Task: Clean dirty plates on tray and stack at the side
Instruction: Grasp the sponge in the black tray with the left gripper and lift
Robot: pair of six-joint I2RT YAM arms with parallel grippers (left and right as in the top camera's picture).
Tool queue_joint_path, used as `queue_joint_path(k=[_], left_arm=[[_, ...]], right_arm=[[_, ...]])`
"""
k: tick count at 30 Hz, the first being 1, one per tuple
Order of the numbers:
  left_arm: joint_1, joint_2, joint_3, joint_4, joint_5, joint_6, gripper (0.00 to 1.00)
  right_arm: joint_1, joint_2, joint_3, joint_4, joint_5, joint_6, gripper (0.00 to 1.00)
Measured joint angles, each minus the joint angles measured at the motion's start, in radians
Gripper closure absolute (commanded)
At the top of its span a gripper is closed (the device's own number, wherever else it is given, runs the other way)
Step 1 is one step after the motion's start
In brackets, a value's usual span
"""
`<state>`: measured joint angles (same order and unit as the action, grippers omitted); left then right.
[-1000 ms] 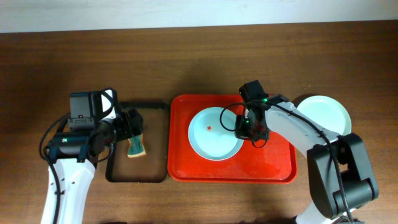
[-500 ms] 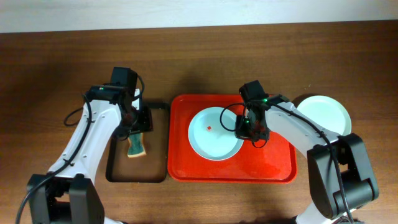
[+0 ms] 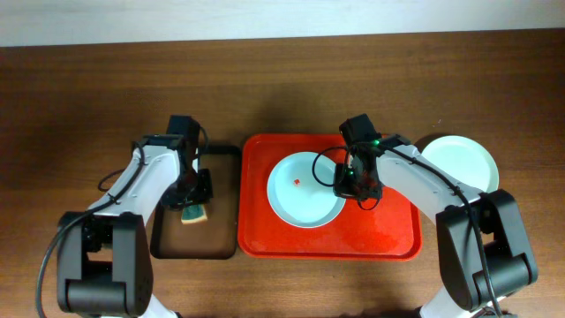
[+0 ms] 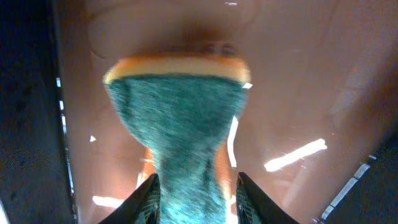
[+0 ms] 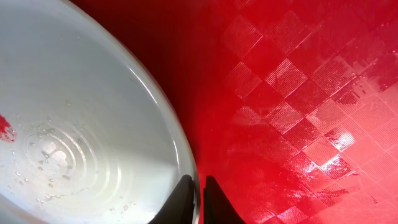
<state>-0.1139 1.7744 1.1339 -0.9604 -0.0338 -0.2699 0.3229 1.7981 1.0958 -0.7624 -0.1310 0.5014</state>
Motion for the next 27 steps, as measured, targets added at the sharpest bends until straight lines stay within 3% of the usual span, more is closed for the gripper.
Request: queue_joint_path(k=[5, 6, 16, 20, 21, 23, 27], left_arm=[[0.05, 0.008, -0.003, 0.041, 0.055, 0.019, 0.67], [0.05, 0.008, -0.003, 0.042, 0.056, 0.019, 0.72], [0.05, 0.008, -0.023, 0.056, 0.026, 0.023, 0.75], [0.05, 0.009, -0.046, 0.072, 0.021, 0.024, 0.89], [0.05, 0.013, -0.048, 0.08, 0.021, 0.026, 0.99], [0.05, 0.02, -0.051, 0.089, 0.023, 0.028, 1.0], [0.05, 0.021, -0.051, 0.089, 0.03, 0.031, 1.0]], right_arm=[[0.0, 0.0, 0.0, 0.0, 0.0, 0.0, 0.9], [0.0, 0.0, 0.0, 0.0, 0.0, 0.0, 0.91], [0.0, 0.0, 0.0, 0.0, 0.0, 0.0, 0.9], [0.0, 0.0, 0.0, 0.0, 0.0, 0.0, 0.9], [0.0, 0.0, 0.0, 0.0, 0.0, 0.0, 0.82], [0.0, 0.0, 0.0, 0.0, 0.001, 0.0, 0.6], [0.0, 0.0, -0.003, 0.008, 0.003, 0.0, 0.6]])
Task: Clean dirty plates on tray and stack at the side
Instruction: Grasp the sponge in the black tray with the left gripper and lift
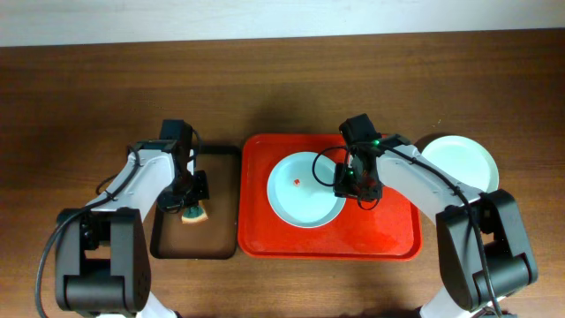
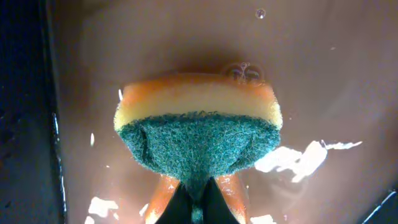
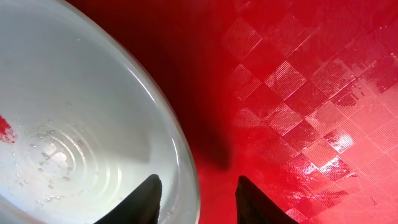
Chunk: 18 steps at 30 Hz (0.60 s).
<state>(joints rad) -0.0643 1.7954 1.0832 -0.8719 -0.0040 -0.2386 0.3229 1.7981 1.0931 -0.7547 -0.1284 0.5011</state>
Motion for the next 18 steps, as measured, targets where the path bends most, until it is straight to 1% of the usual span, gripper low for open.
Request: queue_joint_path(k=[1, 2, 5, 8, 11, 12, 13, 14, 15, 17, 18], left_arm=[[0.0, -0.015, 0.002, -0.003, 0.024, 0.02, 1.0], [0.0, -0.062, 0.002, -0.003, 0.059, 0.041, 1.0], [-0.007, -0.199, 0.035, -0.021, 0.092, 0.082, 1.0], [-0.073, -0.206, 0.042, -0.036, 0.08, 0.104, 1.0], [-0.115, -0.153, 0.042, -0.044, 0.074, 0.108, 1.0], [-0.115, -0.138, 0.042, -0.044, 0.071, 0.108, 1.0], [-0.115, -0.128, 0.042, -0.048, 0.071, 0.108, 1.0], [-0.115, -0.122, 0.051, -0.07, 0.07, 0.108, 1.0], [-0.115, -0.121, 0.071, -0.085, 0.07, 0.108, 1.0], [-0.115, -0.119, 0.089, -0.087, 0.067, 0.108, 1.0], [-0.115, -0.108, 0.089, -0.092, 0.067, 0.108, 1.0]], right_arm=[[0.0, -0.002, -0.019, 0.02, 0.0, 0.0, 0.72], [0.0, -0.005, -0.055, 0.05, 0.0, -0.003, 0.96], [0.0, -0.017, -0.064, 0.074, -0.024, 0.004, 0.96], [-0.001, -0.018, -0.064, 0.079, -0.058, 0.004, 0.96], [-0.001, -0.018, -0.065, 0.079, -0.101, -0.032, 0.96], [-0.001, -0.018, -0.065, 0.079, -0.111, -0.042, 0.78], [-0.001, -0.018, -0.065, 0.079, -0.124, -0.052, 0.64], [-0.001, -0.018, -0.065, 0.079, -0.126, -0.063, 0.65], [-0.001, -0.018, -0.065, 0.087, -0.129, -0.067, 0.79], [-0.001, -0.018, -0.066, 0.095, -0.128, -0.07, 0.81], [-0.001, -0.018, -0.067, 0.095, -0.128, -0.072, 0.78]])
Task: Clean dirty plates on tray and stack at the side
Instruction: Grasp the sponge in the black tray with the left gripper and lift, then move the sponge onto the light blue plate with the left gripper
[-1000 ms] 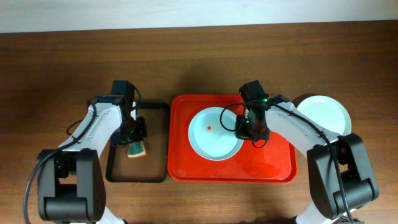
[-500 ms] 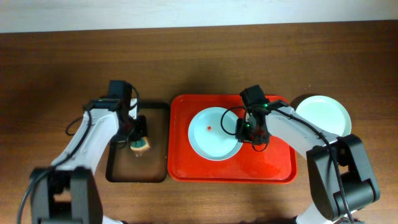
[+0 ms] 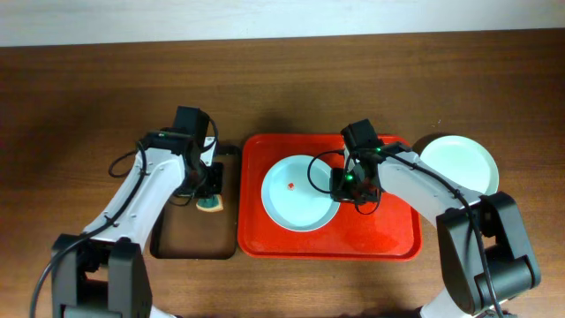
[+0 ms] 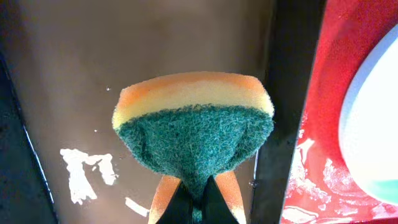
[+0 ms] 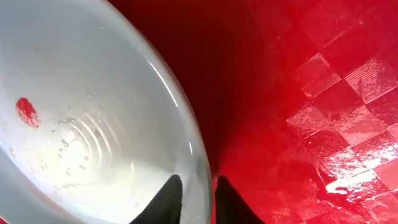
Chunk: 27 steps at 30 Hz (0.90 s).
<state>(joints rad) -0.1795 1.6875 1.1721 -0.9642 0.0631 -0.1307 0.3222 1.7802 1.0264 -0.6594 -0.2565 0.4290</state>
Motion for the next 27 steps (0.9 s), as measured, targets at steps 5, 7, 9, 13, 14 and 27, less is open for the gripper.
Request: queue_joint_path(k=[5, 7, 9, 13, 14, 27], left_arm=[[0.0, 0.148, 0.002, 0.037, -0.001, 0.0, 1.0], [0.0, 0.19, 0.007, 0.04, 0.0, 0.0, 1.0], [0.0, 0.19, 0.02, 0.02, 0.0, 0.0, 1.0], [0.0, 0.155, 0.095, -0.05, -0.003, 0.0, 1.0], [0.0, 0.105, 0.11, -0.052, -0.004, -0.005, 1.0], [-0.319, 0.035, 0.129, 0.086, 0.091, -0.165, 1.0]], right_arm=[[0.0, 0.0, -0.002, 0.001, 0.0, -0.003, 0.76], [0.0, 0.0, -0.002, 0.002, 0.0, -0.004, 0.83], [0.0, 0.0, -0.002, 0.003, 0.0, -0.005, 0.96], [0.0, 0.0, -0.002, 0.003, -0.007, -0.006, 0.96], [0.0, 0.0, -0.002, 0.002, -0.025, -0.001, 0.96], [0.065, 0.0, -0.002, 0.018, 0.004, 0.06, 0.96]])
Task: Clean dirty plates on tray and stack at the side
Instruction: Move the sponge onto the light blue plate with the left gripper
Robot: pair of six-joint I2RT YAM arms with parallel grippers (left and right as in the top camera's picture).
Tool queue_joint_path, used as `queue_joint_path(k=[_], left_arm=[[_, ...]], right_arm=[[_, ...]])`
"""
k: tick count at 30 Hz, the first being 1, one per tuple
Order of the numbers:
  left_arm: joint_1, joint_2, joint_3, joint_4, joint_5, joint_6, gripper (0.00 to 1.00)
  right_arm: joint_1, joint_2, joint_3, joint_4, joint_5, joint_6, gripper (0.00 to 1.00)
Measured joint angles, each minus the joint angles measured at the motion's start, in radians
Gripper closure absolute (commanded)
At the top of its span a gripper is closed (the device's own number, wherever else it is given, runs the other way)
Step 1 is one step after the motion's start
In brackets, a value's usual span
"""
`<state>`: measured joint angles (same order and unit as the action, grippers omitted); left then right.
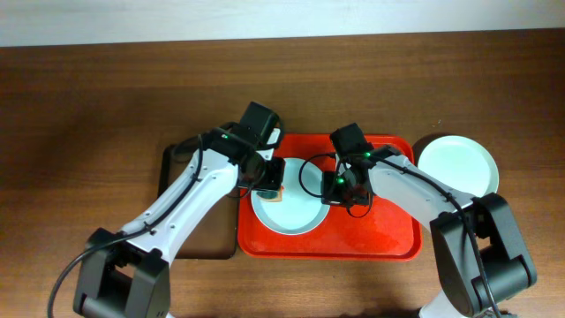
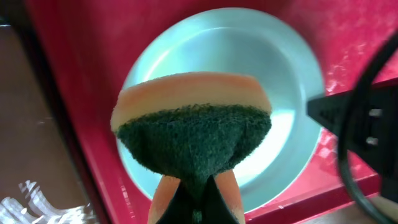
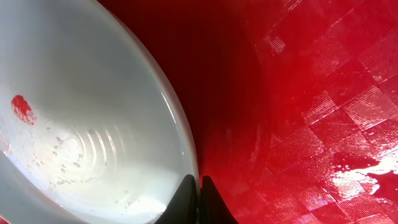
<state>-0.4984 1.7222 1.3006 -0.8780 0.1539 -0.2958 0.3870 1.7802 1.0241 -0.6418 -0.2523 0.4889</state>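
Note:
A pale blue-white plate (image 1: 296, 212) with a small red stain (image 3: 22, 107) lies on the red tray (image 1: 388, 234). My right gripper (image 1: 340, 187) is shut on the plate's right rim (image 3: 189, 163). My left gripper (image 1: 269, 187) is shut on a yellow and green sponge (image 2: 193, 124), held over the plate's (image 2: 273, 99) left part. Whether the sponge (image 1: 273, 192) touches the plate cannot be told. A clean white plate (image 1: 457, 165) rests on the table right of the tray.
A dark brown tray (image 1: 190, 247) holding water lies left of the red tray, partly under my left arm. The wooden table (image 1: 88, 97) stretches all round. The tray's floor (image 3: 323, 124) is wet by the plate.
My left gripper has moved right with the sponge, from over the brown tray's right edge to over the dirty plate. The plate, held by my right gripper, has shifted slightly left.
First my left gripper stood open round the sponge in the brown tray while the right pinched the plate's rim. Then the left was shut on the sponge and the right was open. Later the sponge was up at the tray's edge, right shut again; now it is over the plate.

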Motion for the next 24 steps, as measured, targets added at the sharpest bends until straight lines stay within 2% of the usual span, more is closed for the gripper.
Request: queue_joint_path(k=[2, 3, 11, 14, 16, 20, 22, 23, 24], left_arm=[[-0.016, 0.0, 0.0, 0.016, 0.0, -0.039, 1.0], [-0.016, 0.001, 0.0, 0.016, -0.001, -0.051, 1.0], [-0.016, 0.085, 0.0, 0.031, -0.006, -0.065, 1.0], [-0.016, 0.106, 0.0, 0.043, -0.013, -0.065, 1.0], [-0.016, 0.106, 0.0, 0.047, -0.015, -0.065, 1.0], [-0.016, 0.106, 0.0, 0.049, -0.016, -0.065, 1.0], [-0.016, 0.106, 0.0, 0.048, -0.023, -0.065, 1.0], [-0.016, 0.106, 0.0, 0.044, -0.03, -0.065, 1.0], [-0.016, 0.106, 0.0, 0.041, -0.033, -0.065, 1.0]], right_arm=[[0.0, 0.0, 0.0, 0.0, -0.001, 0.006, 0.95], [0.0, 0.0, 0.0, 0.0, -0.008, 0.011, 0.9], [0.0, 0.0, 0.0, 0.008, -0.038, 0.039, 0.89], [0.0, 0.0, -0.001, 0.035, -0.018, 0.038, 0.82], [0.001, 0.0, -0.001, 0.043, 0.001, 0.036, 0.96], [0.029, 0.0, -0.002, 0.045, 0.018, 0.039, 0.96], [0.056, 0.0, -0.002, 0.045, 0.016, 0.039, 0.93], [0.06, 0.0, -0.002, 0.045, 0.019, 0.038, 0.85], [0.06, 0.0, -0.002, 0.045, 0.023, 0.039, 0.82]])
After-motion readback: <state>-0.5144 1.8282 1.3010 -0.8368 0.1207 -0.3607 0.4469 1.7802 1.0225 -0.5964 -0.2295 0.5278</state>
